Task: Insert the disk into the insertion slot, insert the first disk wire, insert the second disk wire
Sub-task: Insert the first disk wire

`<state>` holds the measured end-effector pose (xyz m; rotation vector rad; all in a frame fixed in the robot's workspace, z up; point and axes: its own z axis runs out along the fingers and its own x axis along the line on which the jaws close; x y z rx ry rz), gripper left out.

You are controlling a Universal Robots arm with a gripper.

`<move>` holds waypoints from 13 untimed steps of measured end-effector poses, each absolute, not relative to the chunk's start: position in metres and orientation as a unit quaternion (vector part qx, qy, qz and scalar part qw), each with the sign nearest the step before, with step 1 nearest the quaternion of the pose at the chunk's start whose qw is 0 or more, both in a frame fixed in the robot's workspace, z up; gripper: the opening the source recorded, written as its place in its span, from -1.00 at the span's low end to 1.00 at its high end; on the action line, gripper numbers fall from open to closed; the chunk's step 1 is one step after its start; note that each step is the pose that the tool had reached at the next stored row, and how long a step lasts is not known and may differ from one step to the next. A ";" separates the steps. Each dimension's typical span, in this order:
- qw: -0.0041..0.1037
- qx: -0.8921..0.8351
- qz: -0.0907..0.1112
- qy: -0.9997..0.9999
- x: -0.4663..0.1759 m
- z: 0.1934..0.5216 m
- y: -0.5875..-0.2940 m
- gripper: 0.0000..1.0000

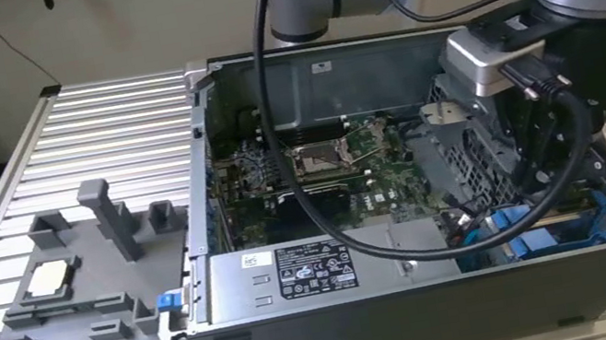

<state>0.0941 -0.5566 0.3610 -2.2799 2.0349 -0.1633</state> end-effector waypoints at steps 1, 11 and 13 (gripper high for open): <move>0.039 -0.744 -0.055 0.664 0.094 0.360 -0.557 -0.69; 0.029 -0.742 -0.085 0.664 0.097 0.354 -0.557 -0.69; 0.029 -0.741 -0.088 0.666 0.097 0.353 -0.557 -0.69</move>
